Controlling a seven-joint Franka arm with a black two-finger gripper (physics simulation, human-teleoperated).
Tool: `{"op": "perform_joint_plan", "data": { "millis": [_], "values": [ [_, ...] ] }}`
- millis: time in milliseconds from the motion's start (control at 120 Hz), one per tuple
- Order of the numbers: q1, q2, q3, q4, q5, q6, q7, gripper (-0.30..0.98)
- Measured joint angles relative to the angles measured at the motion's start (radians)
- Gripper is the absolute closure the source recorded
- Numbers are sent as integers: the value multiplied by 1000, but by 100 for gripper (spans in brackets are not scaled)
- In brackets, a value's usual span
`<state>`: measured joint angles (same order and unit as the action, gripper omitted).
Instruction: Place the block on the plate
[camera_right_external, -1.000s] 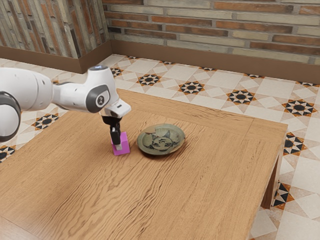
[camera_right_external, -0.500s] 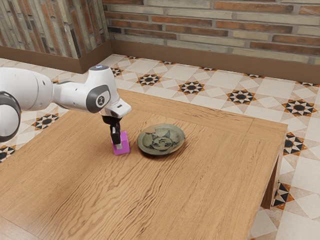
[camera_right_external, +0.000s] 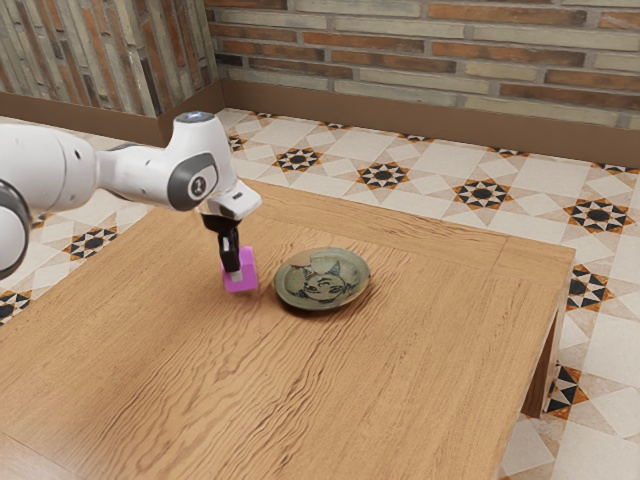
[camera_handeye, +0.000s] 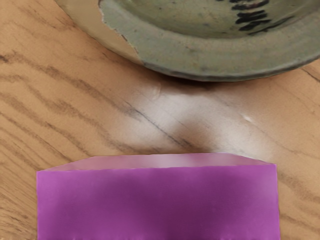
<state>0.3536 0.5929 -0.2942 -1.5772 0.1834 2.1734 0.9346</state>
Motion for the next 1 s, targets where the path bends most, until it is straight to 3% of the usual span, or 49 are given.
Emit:
{"op": "perform_joint_plan", "data": {
  "millis": [208,392,650,1000],
  "values": [
    [-26,-57,-17,-7,3,-15,-18,29],
    [-32,-65,-89,-1,19,-27,-38,29],
    [-24,4,-192,65,87,-32,-69,29],
    [-55,109,-225,163,158,-31,-95,29]
  ]
}}
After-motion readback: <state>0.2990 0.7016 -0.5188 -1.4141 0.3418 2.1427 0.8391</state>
